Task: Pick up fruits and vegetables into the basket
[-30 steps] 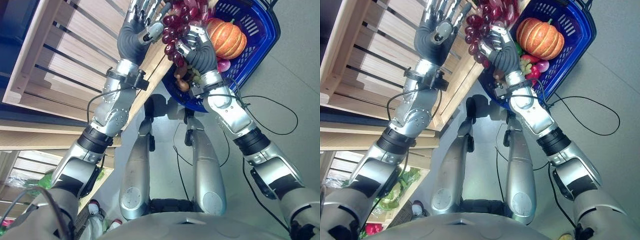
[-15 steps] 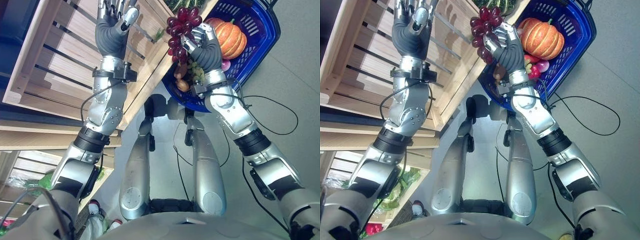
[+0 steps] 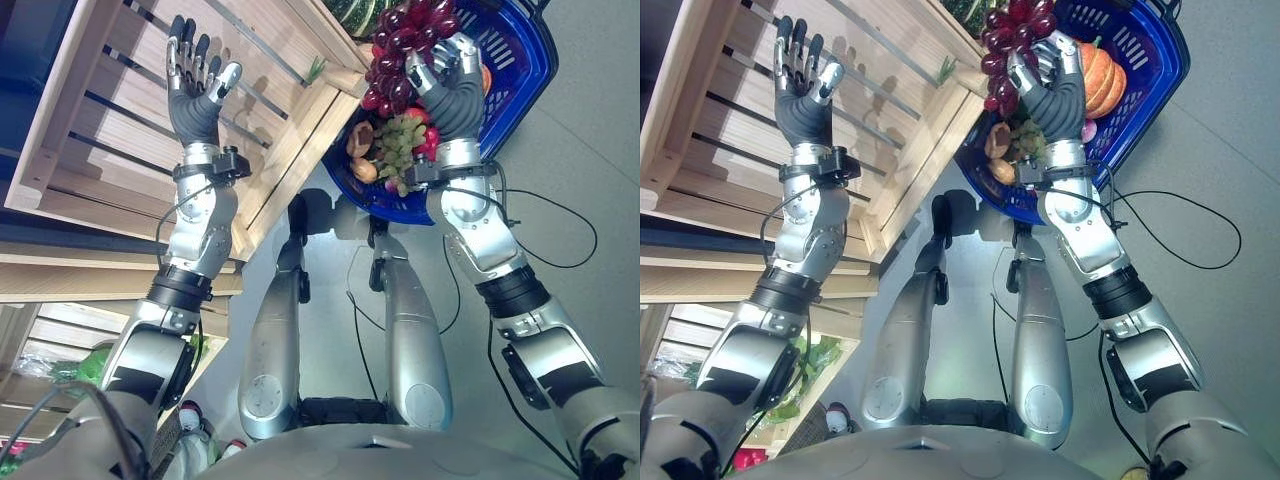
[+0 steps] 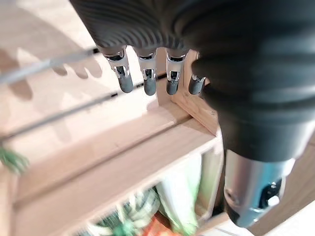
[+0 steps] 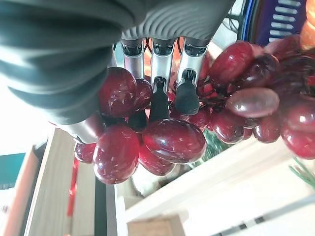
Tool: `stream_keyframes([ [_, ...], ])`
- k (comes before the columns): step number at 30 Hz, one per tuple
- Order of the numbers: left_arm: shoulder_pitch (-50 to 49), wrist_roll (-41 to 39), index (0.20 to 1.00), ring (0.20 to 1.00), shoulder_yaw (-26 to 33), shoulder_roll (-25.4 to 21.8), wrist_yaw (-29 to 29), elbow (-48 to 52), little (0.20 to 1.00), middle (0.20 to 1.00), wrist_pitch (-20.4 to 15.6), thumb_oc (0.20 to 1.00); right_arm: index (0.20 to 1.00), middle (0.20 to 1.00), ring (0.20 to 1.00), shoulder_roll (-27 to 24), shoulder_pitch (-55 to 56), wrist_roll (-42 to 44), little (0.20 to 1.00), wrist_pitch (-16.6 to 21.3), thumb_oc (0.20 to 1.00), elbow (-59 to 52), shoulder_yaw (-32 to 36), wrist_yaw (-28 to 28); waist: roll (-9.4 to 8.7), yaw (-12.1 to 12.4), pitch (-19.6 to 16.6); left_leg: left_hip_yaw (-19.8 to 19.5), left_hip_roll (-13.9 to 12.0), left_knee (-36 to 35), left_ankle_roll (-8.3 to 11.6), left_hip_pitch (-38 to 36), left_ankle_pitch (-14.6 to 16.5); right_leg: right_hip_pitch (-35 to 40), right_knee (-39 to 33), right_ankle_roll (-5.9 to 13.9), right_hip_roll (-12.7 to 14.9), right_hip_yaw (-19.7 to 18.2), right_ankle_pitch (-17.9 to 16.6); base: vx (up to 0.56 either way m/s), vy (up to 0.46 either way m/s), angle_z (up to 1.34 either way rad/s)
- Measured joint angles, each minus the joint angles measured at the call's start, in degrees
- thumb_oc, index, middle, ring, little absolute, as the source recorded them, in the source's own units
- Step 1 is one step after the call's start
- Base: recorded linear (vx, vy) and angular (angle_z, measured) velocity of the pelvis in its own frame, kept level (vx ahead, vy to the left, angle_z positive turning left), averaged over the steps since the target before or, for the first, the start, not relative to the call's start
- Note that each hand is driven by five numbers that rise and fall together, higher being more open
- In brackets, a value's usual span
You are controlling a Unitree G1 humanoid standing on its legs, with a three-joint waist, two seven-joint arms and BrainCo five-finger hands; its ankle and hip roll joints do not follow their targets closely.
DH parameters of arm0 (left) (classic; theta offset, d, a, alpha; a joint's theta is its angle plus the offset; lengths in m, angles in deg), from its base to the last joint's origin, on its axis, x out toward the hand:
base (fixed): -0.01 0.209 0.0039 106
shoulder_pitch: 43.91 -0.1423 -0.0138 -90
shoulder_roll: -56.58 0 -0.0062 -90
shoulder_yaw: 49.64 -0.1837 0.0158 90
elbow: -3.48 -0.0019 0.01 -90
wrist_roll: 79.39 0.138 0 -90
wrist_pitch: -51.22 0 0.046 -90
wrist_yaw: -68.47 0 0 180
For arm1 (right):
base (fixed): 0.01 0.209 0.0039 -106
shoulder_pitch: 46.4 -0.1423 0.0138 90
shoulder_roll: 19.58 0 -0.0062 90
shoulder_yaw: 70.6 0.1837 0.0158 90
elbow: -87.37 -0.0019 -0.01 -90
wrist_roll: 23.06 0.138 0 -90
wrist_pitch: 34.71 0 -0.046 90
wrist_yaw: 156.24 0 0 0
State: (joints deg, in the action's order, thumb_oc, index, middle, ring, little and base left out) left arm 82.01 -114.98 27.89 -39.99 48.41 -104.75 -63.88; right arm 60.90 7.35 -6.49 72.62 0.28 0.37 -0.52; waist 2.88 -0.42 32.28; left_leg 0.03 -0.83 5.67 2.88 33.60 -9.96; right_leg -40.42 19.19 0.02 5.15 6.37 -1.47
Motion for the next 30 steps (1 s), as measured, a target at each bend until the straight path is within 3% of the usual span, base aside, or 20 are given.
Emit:
stream_keyframes([
  [8, -0.4, 3.4, 1.0, 1.0, -0.1, -1.1, -3.2, -9.8, 1.0, 1.0, -0.1, 1.0, 0.2, 0.2, 0.2, -0.3, 2.5, 0.3, 0.2, 1.2, 0.2, 1.8, 0.9, -1.9, -0.01, -1.1, 0.0, 1.2, 0.0, 0.0, -0.18, -0.3, 0.2, -0.1, -0.1, 0.03, -0.1, -1.0, 0.0, 0.0, 0.025, -0.05],
  [14, 0.9, 4.1, 1.0, 1.0, -0.3, -1.1, -3.2, -15.3, 1.0, 1.0, -0.3, 1.0, 0.2, 0.2, 0.2, -0.4, 1.6, 0.4, 0.2, 0.8, 0.2, 13.0, 0.0, -2.9, -0.01, -1.3, 0.0, 1.3, -0.1, 0.0, -0.15, -0.5, 0.2, -0.1, -0.1, 0.04, -0.2, -1.1, 0.0, 0.0, 0.0, 0.0],
  [19, 2.9, 2.9, 1.0, 1.0, -2.4, -2.0, -2.1, -19.2, 1.0, 1.0, -0.2, 1.0, 0.2, 0.2, 0.2, -1.0, -2.5, 2.8, 0.2, -1.8, 0.2, 24.0, -2.5, -2.9, -0.01, -1.0, 0.0, 1.3, -0.1, -0.1, -0.14, -0.5, 0.2, -0.1, -0.1, 0.05, -0.2, -1.0, 0.0, 0.0, 0.0, 0.0],
  [26, 7.7, 1.7, 1.0, 1.0, -4.7, -2.7, -0.3, -25.3, 1.0, 1.0, 2.0, 1.0, 0.2, 0.2, 0.2, -2.4, -11.4, 6.1, 0.2, -9.4, 0.2, 38.5, -7.0, -0.4, 0.01, 0.4, 0.0, 0.8, -0.1, -0.1, -0.01, -0.5, 0.0, 0.0, 0.0, 0.03, -0.2, -0.6, 0.0, -0.01, -0.036, 0.02],
  [27, 8.6, 1.7, 1.0, 1.0, -4.7, -2.8, 0.1, -26.9, 1.0, 1.0, 2.6, 1.0, 0.416, 0.416, 0.416, -2.4, -13.4, 6.8, 0.416, -10.8, 0.416, 41.9, -7.7, 0.6, 0.01, 0.5, 0.0, 0.6, -0.1, -0.1, 0.03, -0.5, 0.0, 0.2, 0.0, 0.03, -0.1, -0.4, 0.0, -0.01, -0.051, 0.09],
  [28, 9.3, 1.7, 1.0, 1.0, -4.9, -2.9, 0.6, -28.3, 1.0, 1.0, 2.7, 1.0, 0.831, 0.831, 0.831, -2.4, -14.8, 7.1, 0.831, -12.0, 0.831, 44.4, -7.8, 1.6, 0.02, 0.5, 0.0, 0.3, -0.1, -0.1, 0.04, -0.4, -0.1, 0.3, 0.0, 0.02, 0.0, -0.1, 0.0, -0.01, -0.05, 0.12],
  [29, 10.0, 1.7, 1.0, 1.0, -5.5, -3.0, 1.0, -29.6, 1.0, 1.0, 3.0, 1.0, 1.0, 1.0, 1.0, -2.3, -16.5, 7.1, 1.0, -13.3, 1.0, 47.5, -7.9, 2.8, 0.03, 0.6, 0.0, -0.1, -0.1, -0.1, 0.09, -0.4, -0.2, 0.4, 0.0, 0.02, 0.0, 0.2, 0.0, -0.01, -0.042, 0.11],
  [30, 10.4, 1.7, 1.0, 1.0, -5.7, -3.0, 1.4, -30.2, 1.0, 1.0, 3.5, 1.0, 1.0, 1.0, 1.0, -2.3, -17.5, 7.1, 1.0, -14.0, 1.0, 49.5, -8.0, 3.6, 0.03, 0.7, 0.0, -0.3, -0.1, -0.1, 0.12, -0.3, -0.2, 0.5, 0.0, 0.01, 0.0, 0.4, 0.0, -0.01, -0.037, 0.11],
])
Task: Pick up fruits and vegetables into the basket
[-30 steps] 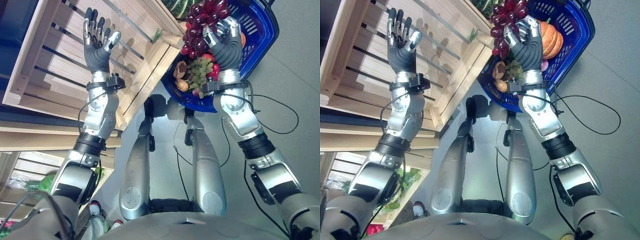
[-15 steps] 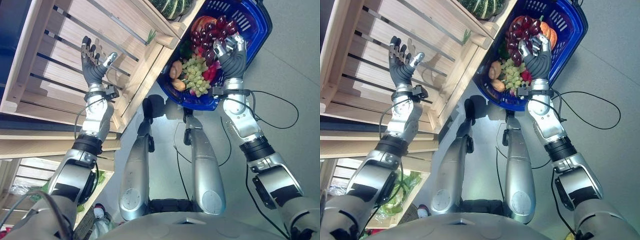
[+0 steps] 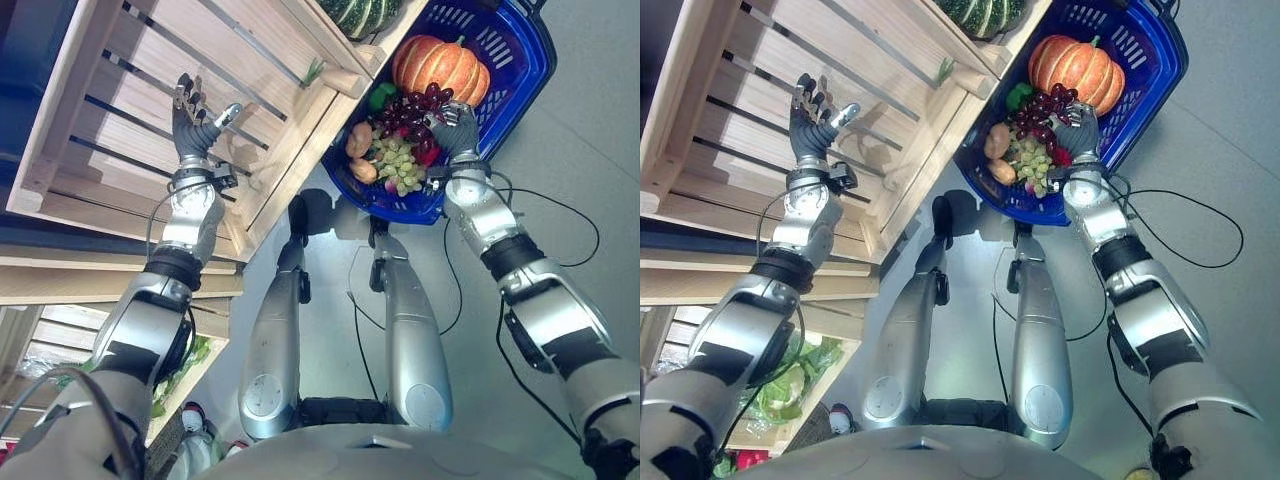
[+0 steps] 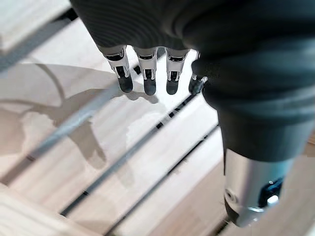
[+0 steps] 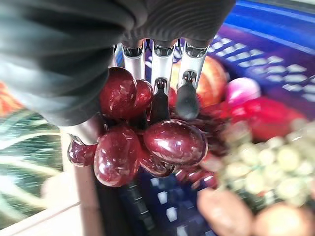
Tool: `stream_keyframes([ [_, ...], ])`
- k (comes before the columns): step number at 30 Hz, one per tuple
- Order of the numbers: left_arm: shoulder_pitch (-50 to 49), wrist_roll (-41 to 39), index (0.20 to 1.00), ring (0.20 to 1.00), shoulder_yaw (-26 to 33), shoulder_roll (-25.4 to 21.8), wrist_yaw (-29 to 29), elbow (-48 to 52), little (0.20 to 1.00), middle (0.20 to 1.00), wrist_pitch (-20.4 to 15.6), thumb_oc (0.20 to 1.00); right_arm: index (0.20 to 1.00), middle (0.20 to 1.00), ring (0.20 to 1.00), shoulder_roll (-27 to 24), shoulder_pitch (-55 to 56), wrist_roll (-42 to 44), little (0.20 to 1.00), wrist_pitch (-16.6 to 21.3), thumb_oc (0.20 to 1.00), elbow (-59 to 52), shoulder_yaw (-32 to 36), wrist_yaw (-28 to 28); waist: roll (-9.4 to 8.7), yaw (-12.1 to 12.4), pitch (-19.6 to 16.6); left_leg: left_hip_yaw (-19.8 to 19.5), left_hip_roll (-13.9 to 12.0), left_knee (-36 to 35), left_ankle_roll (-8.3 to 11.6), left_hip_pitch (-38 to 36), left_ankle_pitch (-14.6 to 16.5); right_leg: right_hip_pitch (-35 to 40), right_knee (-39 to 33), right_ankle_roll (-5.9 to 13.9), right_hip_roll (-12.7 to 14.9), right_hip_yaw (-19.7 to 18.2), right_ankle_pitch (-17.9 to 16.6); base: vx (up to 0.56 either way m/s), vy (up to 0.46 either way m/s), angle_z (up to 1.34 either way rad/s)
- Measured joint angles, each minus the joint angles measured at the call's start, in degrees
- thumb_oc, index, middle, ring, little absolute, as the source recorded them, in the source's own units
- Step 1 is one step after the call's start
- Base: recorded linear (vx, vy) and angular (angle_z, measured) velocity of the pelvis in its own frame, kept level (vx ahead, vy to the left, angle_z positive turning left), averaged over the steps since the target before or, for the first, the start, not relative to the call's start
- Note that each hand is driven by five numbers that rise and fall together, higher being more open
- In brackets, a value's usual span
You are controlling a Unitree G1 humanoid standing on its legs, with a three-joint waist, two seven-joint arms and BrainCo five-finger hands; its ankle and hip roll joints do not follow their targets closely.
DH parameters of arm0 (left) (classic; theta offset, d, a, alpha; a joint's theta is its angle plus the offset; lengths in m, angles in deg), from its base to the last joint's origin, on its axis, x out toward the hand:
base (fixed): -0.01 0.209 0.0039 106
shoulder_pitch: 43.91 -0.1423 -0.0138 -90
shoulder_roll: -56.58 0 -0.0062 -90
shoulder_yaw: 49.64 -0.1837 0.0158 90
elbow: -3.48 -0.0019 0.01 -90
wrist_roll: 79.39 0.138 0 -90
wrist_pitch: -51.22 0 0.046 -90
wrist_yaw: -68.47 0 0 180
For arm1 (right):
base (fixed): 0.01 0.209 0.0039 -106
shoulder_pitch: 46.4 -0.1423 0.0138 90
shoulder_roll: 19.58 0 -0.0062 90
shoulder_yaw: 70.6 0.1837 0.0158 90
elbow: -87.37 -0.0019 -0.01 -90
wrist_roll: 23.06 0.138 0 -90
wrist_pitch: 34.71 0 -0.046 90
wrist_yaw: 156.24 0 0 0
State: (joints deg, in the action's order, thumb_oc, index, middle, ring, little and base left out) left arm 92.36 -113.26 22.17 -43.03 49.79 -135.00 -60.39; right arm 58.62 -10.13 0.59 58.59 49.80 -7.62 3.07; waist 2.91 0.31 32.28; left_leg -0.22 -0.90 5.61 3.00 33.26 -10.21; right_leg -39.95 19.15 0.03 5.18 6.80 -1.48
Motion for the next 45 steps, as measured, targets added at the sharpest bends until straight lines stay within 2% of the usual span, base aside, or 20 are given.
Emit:
stream_keyframes([
  [8, 1.1, 0.0, 1.0, 1.0, -1.6, 0.0, 2.9, -1.8, 1.0, 1.0, 1.4, 1.0, 1.0, 1.0, 1.0, 0.3, -7.7, 0.0, 1.0, -7.0, 1.0, 13.2, -0.1, 3.7, 0.04, 2.3, 0.0, -1.3, 0.0, 0.1, 0.25, 0.7, -0.3, 0.0, 0.1, -0.03, 0.2, 1.2, 0.0, 0.0, -0.029, 0.07],
  [16, 1.1, 0.1, 1.0, 1.0, -2.3, 0.0, 2.9, -1.8, 1.0, 1.0, 1.4, 1.0, 1.0, 1.0, 1.0, 0.8, -9.4, -0.1, 1.0, -8.4, 1.0, 14.4, 0.3, 3.7, 0.05, 2.6, 0.0, -1.7, 0.1, 0.1, 0.43, 1.4, -0.4, -0.6, 0.4, -0.04, 0.3, 1.6, 0.0, 0.0, -0.004, 0.03],
  [23, 1.1, 0.1, 1.0, 1.0, -2.3, 0.0, 2.7, -1.8, 1.0, 1.0, 1.4, 1.0, 1.0, 1.0, 1.0, 0.9, -9.4, -0.1, 1.0, -8.4, 1.0, 14.4, 0.9, 3.4, 0.05, 2.6, 0.0, -1.7, 0.1, 0.1, 0.44, 1.4, -0.4, -0.6, 0.5, -0.05, 0.3, 1.5, 0.0, 0.0, 0.0, 0.0],
  [29, 0.8, 0.2, 1.0, 1.0, -2.2, 0.0, 2.5, -1.8, 1.0, 1.0, 1.4, 1.0, 1.0, 1.0, 1.0, 1.2, -8.6, -0.1, 1.0, -7.5, 1.0, 14.4, 1.5, 1.0, 0.07, 2.6, 0.0, -1.7, 0.2, 0.5, 0.2, 0.1, -0.6, 0.6, 0.8, -0.51, 0.3, 1.3, -0.1, 0.0, 0.006, 0.0],
  [33, -1.5, 0.5, 1.0, 1.0, -1.8, -0.1, 2.6, -1.8, 1.0, 1.0, 1.5, 1.0, 1.0, 1.0, 1.0, 1.4, -5.2, -0.2, 1.0, -5.7, 1.0, 13.9, 2.9, 0.3, 0.07, 2.6, 0.0, -1.5, 0.1, 0.3, 0.09, -5.3, -0.1, 6.3, -0.2, -0.23, 0.1, 0.9, 0.2, 0.04, 0.031, -0.04],
  [37, -8.5, 2.5, 1.0, 1.0, 0.2, -1.3, 4.1, -1.6, 1.0, 1.0, 1.7, 1.0, 1.0, 1.0, 1.0, 1.0, 3.4, -0.2, 1.0, -3.2, 1.0, 11.4, 6.3, 0.0, 0.11, 2.4, -0.1, -1.2, -0.1, -2.2, 0.28, -14.9, 1.0, 15.5, -3.2, 0.18, 0.0, 0.2, 0.3, 0.12, -0.009, -0.09],
  [40, -13.3, 4.4, 1.0, 1.0, 1.2, -1.9, 4.7, -1.2, 1.0, 1.0, 1.8, 1.0, 1.0, 1.0, 1.0, 1.0, 10.0, -0.6, 1.0, -1.8, 1.0, 9.1, 7.8, 0.0, 0.16, 2.3, -0.4, -1.3, -0.7, -3.8, 0.25, -19.3, 1.3, 19.9, -5.0, -0.05, -0.2, 0.4, 0.5, 0.14, -0.017, -0.03],
  [41, -17.1, 5.2, 1.0, 1.0, 1.3, -2.0, 5.1, -1.1, 1.0, 1.0, 2.2, 1.0, 1.0, 1.0, 1.0, 1.0, 14.8, -0.6, 1.0, -1.7, 1.0, 8.4, 8.6, 0.0, 0.16, 2.5, -3.2, -1.3, -0.8, -4.8, 0.23, -19.8, 1.5, 20.6, -6.2, 0.02, -0.3, 0.6, 0.5, 0.33, -0.044, -0.01],
  [43, -22.3, 7.4, 1.0, 1.0, 4.0, -1.1, 7.2, -0.8, 1.0, 1.0, 4.0, 1.0, 1.0, 1.0, 1.0, 1.4, 22.1, -1.5, 1.0, -1.4, 1.0, 6.0, 12.1, 0.3, 0.83, 2.4, -4.1, -1.5, -1.4, -7.6, 0.24, -25.8, 1.0, 27.6, -10.4, 0.75, -1.0, 1.7, -0.7, 0.32, -0.033, 0.06],
  [44, -25.9, 8.3, 1.0, 1.0, 4.1, -0.6, 8.0, -0.6, 1.0, 1.0, 4.1, 1.0, 1.0, 1.0, 1.0, 1.5, 26.6, -2.6, 1.0, -1.0, 1.0, 5.9, 12.7, 0.7, 0.87, 2.4, -6.8, -1.6, -1.5, -8.7, 0.11, -27.9, 1.7, 30.3, -12.3, 0.96, -1.2, 2.0, -0.5, 0.26, -0.012, 0.11],
  [45, -29.8, 9.3, 1.0, 1.0, 4.1, -0.4, 9.1, -0.4, 1.0, 1.0, 4.1, 1.0, 1.0, 1.0, 1.0, 1.4, 30.8, -3.2, 1.0, -0.2, 1.0, 5.9, 12.9, 1.0, 0.68, 2.5, -11.7, -1.5, -1.5, -9.3, -0.08, -27.5, 2.1, 30.0, -13.3, 1.21, -1.2, 2.1, -0.3, 0.2, -0.002, 0.07],
])
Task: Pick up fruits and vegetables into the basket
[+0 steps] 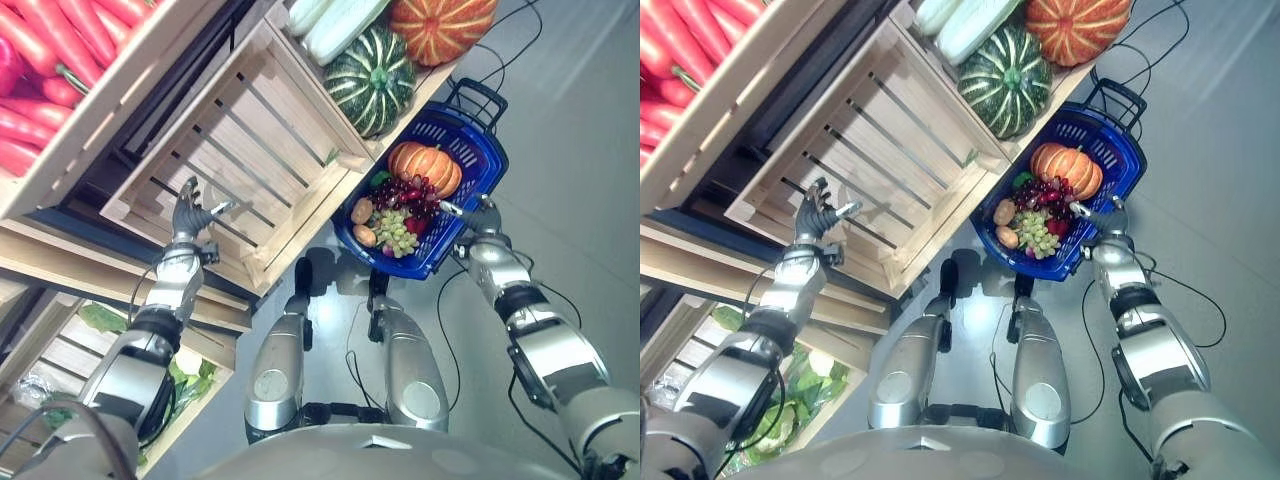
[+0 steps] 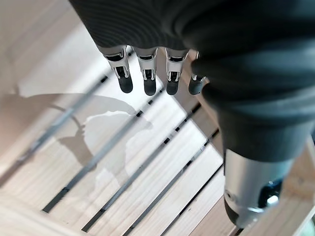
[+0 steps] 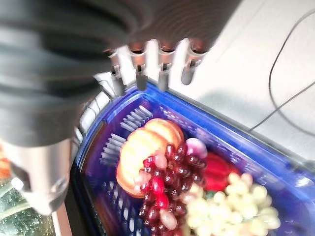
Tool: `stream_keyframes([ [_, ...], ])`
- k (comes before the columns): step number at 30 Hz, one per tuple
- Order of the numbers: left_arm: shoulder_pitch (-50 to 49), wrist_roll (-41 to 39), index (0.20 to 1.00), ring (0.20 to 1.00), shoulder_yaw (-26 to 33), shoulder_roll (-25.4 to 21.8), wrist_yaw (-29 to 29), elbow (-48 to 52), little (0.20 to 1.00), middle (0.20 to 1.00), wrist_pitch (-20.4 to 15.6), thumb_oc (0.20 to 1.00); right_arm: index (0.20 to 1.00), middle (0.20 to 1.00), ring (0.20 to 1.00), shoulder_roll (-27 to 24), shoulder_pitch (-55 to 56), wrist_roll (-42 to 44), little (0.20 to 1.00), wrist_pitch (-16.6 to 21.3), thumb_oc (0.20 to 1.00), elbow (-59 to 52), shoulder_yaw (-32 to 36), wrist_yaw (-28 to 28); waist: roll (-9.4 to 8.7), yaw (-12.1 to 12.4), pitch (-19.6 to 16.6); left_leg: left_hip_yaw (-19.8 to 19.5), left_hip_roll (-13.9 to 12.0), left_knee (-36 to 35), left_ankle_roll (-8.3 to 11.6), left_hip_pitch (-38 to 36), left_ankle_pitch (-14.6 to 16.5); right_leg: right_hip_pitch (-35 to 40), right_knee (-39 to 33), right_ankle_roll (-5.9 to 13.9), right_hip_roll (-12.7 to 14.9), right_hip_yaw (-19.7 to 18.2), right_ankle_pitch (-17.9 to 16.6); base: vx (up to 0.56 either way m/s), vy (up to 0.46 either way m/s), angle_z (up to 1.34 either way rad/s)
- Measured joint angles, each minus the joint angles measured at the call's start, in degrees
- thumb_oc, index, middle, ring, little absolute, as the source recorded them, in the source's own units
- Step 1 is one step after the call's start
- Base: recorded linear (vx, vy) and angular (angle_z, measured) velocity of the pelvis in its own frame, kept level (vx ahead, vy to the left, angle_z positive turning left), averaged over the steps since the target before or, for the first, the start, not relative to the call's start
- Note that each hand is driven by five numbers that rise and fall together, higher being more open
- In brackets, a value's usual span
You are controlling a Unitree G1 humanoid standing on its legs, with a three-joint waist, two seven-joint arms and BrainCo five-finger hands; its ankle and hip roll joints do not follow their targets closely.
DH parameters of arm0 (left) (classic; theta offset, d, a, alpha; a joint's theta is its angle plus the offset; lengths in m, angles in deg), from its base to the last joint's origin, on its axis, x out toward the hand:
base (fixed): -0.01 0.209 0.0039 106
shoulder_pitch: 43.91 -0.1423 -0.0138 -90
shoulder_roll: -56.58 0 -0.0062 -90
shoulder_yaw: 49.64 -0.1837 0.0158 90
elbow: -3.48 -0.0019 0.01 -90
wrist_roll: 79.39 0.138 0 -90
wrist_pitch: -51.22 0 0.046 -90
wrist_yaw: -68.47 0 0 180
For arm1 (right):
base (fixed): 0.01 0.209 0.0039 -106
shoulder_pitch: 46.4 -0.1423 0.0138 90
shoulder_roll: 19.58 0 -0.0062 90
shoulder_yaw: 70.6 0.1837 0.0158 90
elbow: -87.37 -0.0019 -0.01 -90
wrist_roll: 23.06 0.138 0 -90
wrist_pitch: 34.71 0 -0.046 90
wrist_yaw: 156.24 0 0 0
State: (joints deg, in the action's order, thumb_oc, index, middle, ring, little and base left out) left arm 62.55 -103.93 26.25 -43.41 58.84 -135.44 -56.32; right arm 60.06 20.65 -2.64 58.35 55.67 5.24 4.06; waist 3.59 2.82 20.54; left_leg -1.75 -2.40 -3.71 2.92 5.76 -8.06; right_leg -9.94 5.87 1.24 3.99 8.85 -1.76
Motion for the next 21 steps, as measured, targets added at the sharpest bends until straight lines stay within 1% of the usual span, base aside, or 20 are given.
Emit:
stream_keyframes([
  [1, -3.0, 0.7, 1.0, 1.0, 0.2, 0.1, 1.1, -0.1, 1.0, 1.0, 0.0, 1.0, 1.0, 1.0, 1.0, 0.0, 3.0, -0.5, 1.0, 0.9, 1.0, -0.1, 1.0, 0.3, 0.06, 0.0, -2.9, 0.1, 0.1, -0.5, -0.04, -0.5, 0.3, 0.8, -1.1, 0.11, 0.0, 0.0, 0.0, 0.19, -0.001, 0.03],
  [2, -5.0, 1.6, 1.0, 1.0, 0.5, 0.2, 2.1, -0.1, 1.0, 1.0, 0.2, 1.0, 1.0, 1.0, 1.0, 0.0, 5.0, -1.3, 1.0, 1.5, 1.0, -0.2, 2.1, 0.4, 0.26, -0.1, -3.8, 0.2, 0.2, -0.9, -0.52, -2.0, 0.0, 2.7, -2.6, 0.4, -0.1, 0.2, -0.2, 0.18, -0.002, 0.05],
  [4, -7.6, 4.0, 1.0, 1.0, 1.4, 1.1, 4.4, -0.4, 1.0, 1.0, 1.3, 1.0, 1.0, 1.0, 1.0, 0.3, 8.6, -2.1, 1.0, 2.1, 1.0, -0.2, 3.6, 1.2, 0.6, -0.3, -4.5, 0.0, 0.4, -1.4, -0.69, -4.7, 0.5, 7.2, -5.7, 0.55, -0.1, 0.8, -0.8, 0.26, -0.003, 0.14],
  [6, -10.0, 6.3, 1.0, 1.0, 1.9, 2.1, 6.3, -2.2, 1.0, 1.0, 1.4, 1.0, 1.0, 1.0, 1.0, 1.7, 11.8, -3.1, 1.0, 2.1, 1.0, 0.4, 4.8, 2.0, 0.37, -0.2, -7.1, -0.1, 0.4, -1.4, -0.61, -6.1, 1.6, 9.5, -7.8, 0.72, -0.2, 1.0, -0.9, 0.21, -0.006, 0.07],
  [7, -11.8, 7.7, 1.0, 1.0, 2.8, 3.1, 7.4, -4.2, 1.0, 1.0, 1.9, 1.0, 1.0, 1.0, 1.0, 3.0, 13.4, -4.1, 1.0, 2.1, 1.0, 1.6, 5.2, 2.8, 0.08, -0.3, -9.0, -0.1, 0.5, -1.4, -0.55, -7.1, 2.1, 11.2, -9.3, 0.81, -0.4, 1.0, -1.1, 0.16, -0.01, 0.02],
  [9, -13.9, 9.9, 1.0, 1.0, 2.9, 3.8, 9.2, -8.3, 1.0, 1.0, 3.8, 1.0, 1.0, 1.0, 1.0, 4.9, 15.1, -5.3, 1.0, 2.1, 1.0, 4.5, 5.4, 3.7, -0.28, -0.4, -11.1, 0.0, 0.4, -1.4, -0.28, -8.7, 2.8, 13.8, -11.2, 0.79, -0.6, 1.1, -1.1, 0.12, -0.011, 0.03],
  [12, -14.7, 12.5, 1.0, 1.0, 3.2, 5.3, 11.0, -15.0, 1.0, 1.0, 6.4, 1.0, 1.0, 1.0, 1.0, 6.3, 16.7, -7.1, 1.0, 1.7, 1.0, 9.3, 5.5, 5.5, -0.48, -0.8, -13.3, 0.0, 0.2, -1.4, -0.11, -9.8, 3.3, 15.1, -11.2, 0.85, -0.9, 1.0, -0.8, 0.08, 0.002, 0.05],
  [14, -15.5, 13.6, 1.0, 1.0, 3.2, 6.3, 12.3, -18.0, 1.0, 1.0, 7.8, 1.0, 1.0, 1.0, 1.0, 6.4, 17.5, -8.4, 1.0, 0.5, 1.0, 11.3, 5.5, 6.9, -0.67, -1.1, -13.8, 0.0, 0.2, -1.5, -0.16, -10.2, 3.4, 15.4, -11.2, 0.91, -0.9, 1.0, -0.7, 0.06, 0.013, 0.03],
  [17, -16.2, 15.0, 1.0, 1.0, 3.4, 7.3, 14.6, -22.0, 1.0, 1.0, 11.0, 1.0, 1.0, 1.0, 1.0, 7.6, 19.6, -10.4, 1.0, -1.9, 1.0, 15.7, 6.5, 8.8, -1.82, -1.5, -14.9, 0.4, 0.2, -1.7, -0.26, -10.3, 3.6, 15.5, -11.2, 1.18, -0.8, 0.6, -0.6, 0.03, 0.014, -0.05],
  [18, -16.8, 15.5, 1.0, 1.0, 3.4, 7.4, 15.1, -22.7, 1.0, 1.0, 12.1, 1.0, 1.0, 1.0, 1.0, 7.9, 20.7, -11.6, 1.0, -2.9, 1.0, 16.5, 6.5, 9.4, -2.25, -1.5, -15.4, 0.4, 0.2, -1.7, 0.04, -10.3, 4.0, 15.5, -11.2, 1.11, -0.8, 0.3, -0.6, 0.01, 0.01, -0.09],
  [21, -18.0, 15.5, 1.0, 1.0, 3.4, 7.4, 15.9, -24.1, 1.0, 1.0, 13.8, 1.0, 1.0, 1.0, 1.0, 8.0, 23.3, -13.2, 1.0, -4.7, 1.0, 19.2, 6.5, 10.7, -2.84, -1.6, -16.8, 0.4, 0.3, -1.7, -0.18, -10.4, 4.1, 15.3, -10.8, 1.03, -0.7, -0.4, -0.7, 0.01, 0.006, -0.03],
])
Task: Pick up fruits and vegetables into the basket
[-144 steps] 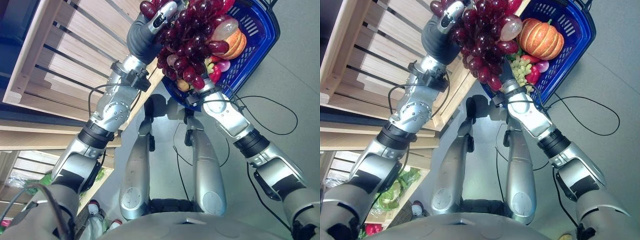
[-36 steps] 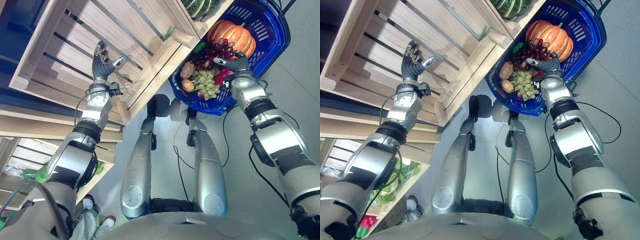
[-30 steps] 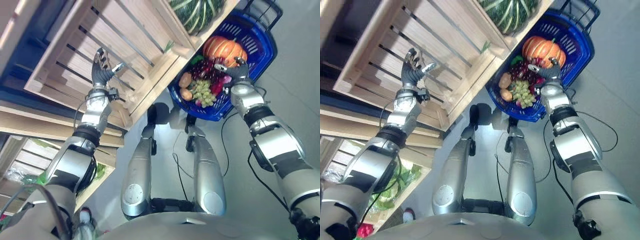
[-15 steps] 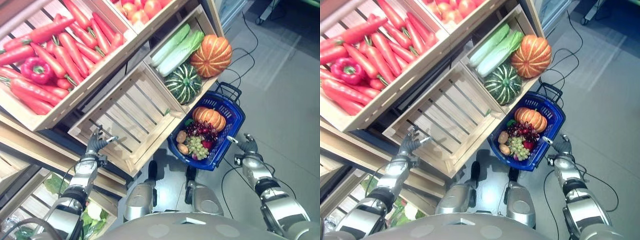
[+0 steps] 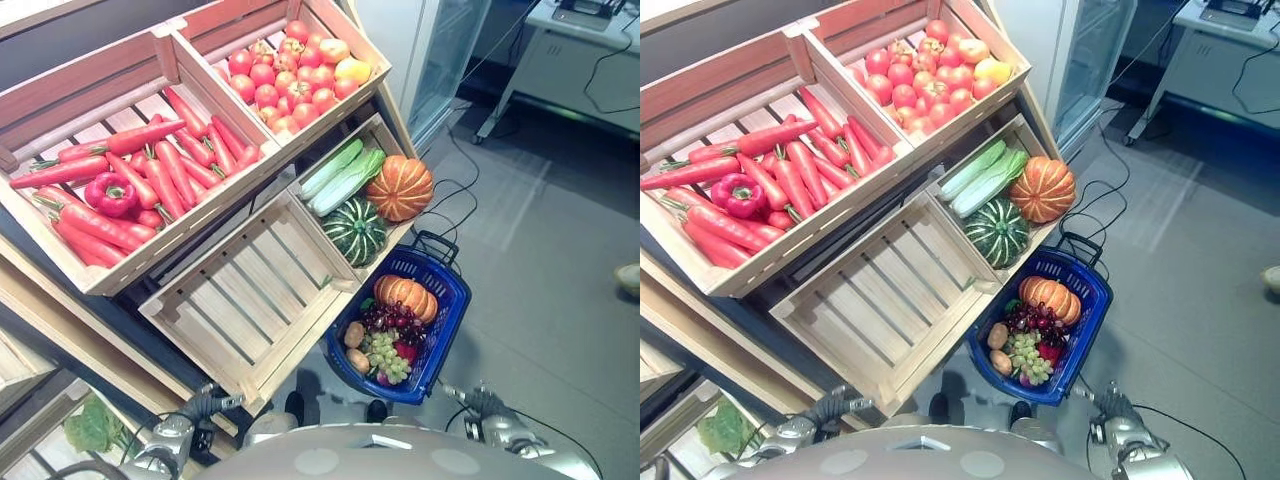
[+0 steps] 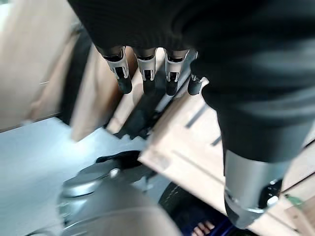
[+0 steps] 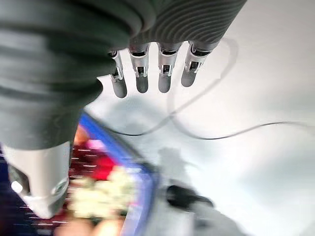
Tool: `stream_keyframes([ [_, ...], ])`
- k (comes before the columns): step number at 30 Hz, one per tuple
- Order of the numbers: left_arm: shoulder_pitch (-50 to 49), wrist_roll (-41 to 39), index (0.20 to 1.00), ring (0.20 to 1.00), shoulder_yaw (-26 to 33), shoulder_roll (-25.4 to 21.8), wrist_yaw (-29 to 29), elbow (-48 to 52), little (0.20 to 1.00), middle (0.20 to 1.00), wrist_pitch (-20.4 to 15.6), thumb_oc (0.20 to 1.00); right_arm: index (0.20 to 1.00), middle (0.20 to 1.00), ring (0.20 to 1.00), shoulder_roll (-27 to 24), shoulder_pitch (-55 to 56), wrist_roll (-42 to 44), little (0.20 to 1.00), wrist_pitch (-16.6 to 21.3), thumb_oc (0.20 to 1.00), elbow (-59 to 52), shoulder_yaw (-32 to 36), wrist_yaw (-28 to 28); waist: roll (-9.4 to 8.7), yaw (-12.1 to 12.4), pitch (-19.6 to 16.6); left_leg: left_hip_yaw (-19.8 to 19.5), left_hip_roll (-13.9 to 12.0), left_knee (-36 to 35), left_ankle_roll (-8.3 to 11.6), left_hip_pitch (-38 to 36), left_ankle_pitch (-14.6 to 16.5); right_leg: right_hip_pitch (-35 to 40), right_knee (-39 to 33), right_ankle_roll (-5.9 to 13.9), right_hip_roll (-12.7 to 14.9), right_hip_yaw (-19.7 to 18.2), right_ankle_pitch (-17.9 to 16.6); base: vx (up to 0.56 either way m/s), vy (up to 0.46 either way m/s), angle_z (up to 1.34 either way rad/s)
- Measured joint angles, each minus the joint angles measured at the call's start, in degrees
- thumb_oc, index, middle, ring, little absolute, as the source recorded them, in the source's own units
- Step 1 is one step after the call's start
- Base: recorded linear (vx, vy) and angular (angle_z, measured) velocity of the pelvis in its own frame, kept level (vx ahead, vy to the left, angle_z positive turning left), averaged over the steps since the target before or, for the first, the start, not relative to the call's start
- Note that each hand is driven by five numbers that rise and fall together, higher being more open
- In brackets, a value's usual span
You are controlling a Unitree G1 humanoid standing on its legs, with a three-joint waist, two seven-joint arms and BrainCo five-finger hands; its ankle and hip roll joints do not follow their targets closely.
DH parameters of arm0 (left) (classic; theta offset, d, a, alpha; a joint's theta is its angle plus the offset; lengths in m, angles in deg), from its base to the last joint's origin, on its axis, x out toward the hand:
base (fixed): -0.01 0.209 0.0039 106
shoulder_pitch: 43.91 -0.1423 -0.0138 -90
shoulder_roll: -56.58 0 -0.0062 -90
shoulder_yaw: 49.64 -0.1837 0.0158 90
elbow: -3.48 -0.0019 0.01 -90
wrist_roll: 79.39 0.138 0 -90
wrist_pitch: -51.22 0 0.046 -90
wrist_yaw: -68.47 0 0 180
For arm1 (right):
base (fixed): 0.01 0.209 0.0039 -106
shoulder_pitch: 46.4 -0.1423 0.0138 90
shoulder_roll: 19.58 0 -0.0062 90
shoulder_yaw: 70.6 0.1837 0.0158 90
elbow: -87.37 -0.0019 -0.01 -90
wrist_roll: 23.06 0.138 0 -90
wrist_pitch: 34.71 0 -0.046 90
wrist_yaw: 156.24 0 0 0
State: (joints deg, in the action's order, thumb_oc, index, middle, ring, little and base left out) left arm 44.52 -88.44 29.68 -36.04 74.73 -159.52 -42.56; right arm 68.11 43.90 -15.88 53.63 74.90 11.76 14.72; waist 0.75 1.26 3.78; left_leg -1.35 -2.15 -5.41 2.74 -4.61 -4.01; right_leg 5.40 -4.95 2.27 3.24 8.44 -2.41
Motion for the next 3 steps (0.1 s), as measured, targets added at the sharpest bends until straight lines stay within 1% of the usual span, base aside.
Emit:
stream_keyframes([
  [3, -0.2, -0.2, 1.0, 1.0, 0.0, 0.0, 0.3, 0.0, 1.0, 1.0, 0.3, 1.0, 1.0, 1.0, 1.0, 0.0, 0.8, -0.5, 1.0, -0.8, 1.0, 0.4, 0.0, 1.0, 0.01, -0.1, 0.0, 0.1, 0.0, 0.0, -0.09, -0.1, -0.1, 0.0, 0.1, -0.02, 0.0, -0.1, 0.0, 0.0, 0.0, 0.0],
])
